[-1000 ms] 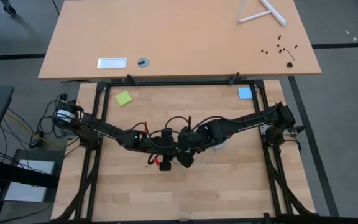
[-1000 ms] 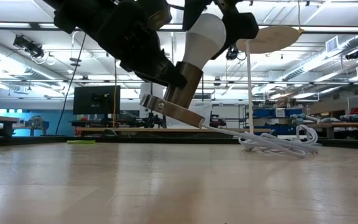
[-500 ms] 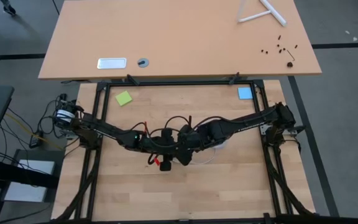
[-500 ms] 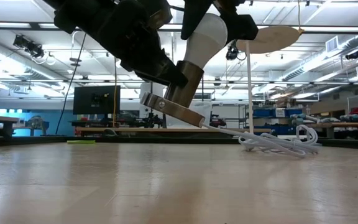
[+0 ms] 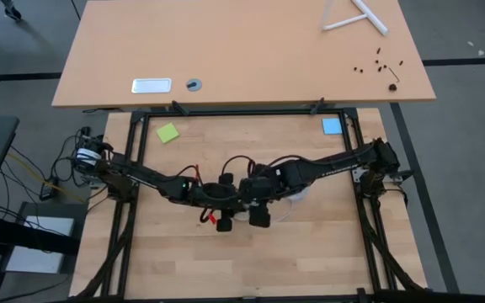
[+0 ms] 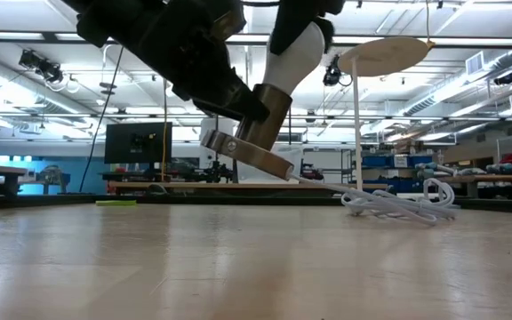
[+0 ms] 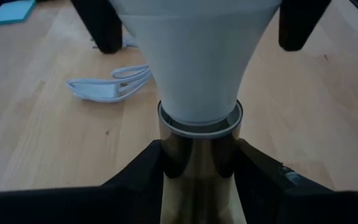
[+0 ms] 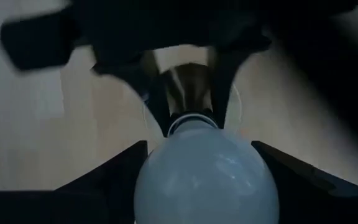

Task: Screw lightbulb
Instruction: Remove the lightbulb from the lamp

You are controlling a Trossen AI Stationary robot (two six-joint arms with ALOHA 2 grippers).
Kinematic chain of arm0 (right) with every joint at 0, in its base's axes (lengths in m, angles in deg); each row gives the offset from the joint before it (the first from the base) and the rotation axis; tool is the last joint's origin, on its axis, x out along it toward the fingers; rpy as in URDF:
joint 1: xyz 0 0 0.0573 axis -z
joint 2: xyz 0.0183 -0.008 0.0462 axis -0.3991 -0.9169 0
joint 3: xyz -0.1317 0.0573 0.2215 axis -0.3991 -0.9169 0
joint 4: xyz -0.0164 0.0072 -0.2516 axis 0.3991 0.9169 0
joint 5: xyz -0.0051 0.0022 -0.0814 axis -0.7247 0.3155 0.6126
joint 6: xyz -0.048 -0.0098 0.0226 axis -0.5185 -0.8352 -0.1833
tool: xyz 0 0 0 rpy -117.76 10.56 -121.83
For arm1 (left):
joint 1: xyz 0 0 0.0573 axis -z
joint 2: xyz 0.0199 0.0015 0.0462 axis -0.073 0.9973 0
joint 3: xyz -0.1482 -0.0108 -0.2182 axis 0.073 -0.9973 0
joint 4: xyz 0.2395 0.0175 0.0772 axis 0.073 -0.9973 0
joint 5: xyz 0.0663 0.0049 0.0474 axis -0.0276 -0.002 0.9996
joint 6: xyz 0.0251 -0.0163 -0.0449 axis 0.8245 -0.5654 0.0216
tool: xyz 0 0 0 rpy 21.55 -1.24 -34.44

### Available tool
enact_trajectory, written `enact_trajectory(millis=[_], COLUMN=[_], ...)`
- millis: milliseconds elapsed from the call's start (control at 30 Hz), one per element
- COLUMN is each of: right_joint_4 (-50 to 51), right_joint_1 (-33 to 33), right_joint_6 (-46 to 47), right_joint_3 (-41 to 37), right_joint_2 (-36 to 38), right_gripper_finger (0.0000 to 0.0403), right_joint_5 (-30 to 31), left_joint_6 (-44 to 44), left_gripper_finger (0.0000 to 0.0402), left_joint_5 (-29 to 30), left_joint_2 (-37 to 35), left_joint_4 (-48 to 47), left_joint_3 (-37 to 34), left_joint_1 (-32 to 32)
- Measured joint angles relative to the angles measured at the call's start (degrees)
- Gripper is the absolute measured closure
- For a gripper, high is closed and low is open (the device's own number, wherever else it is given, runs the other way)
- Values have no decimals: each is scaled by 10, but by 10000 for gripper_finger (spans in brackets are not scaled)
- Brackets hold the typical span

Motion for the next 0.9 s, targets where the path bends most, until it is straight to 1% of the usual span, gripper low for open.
enact_trajectory(millis=[167, 267, 333, 400, 467, 533, 600, 800, 900], right_joint_4=[3, 6, 7, 2, -9, -11, -11, -40, -28], right_joint_1=[4, 2, -3, -8, -15, -25, -31, -43, -46], right_joint_6=[-230, -366, -410, -416, -387, -326, -266, -67, 40], right_joint_3=[6, 6, 6, 6, 6, 7, 7, 9, 24], right_joint_2=[0, 0, 0, 0, 0, 0, 0, 0, 0], right_gripper_finger=[126, 126, 125, 118, 107, 92, 77, 46, 37], right_joint_5=[-5, 3, 15, 20, 31, 64, 79, 81, 77], left_joint_6=[1, 7, 12, 13, 14, 11, 11, 12, 11], left_gripper_finger=[252, 252, 252, 252, 252, 252, 252, 252, 252], left_joint_5=[5, 6, 7, 6, 4, -2, -3, -4, -4], left_joint_2=[0, 0, 0, 0, 0, -1, 0, 0, 0], left_joint_4=[1, 1, 0, 0, 1, 0, -1, -4, -5], left_joint_3=[0, 0, 0, 0, 0, 0, 0, 0, 0], left_joint_1=[0, 0, -1, -1, 0, 0, 0, 0, 0])
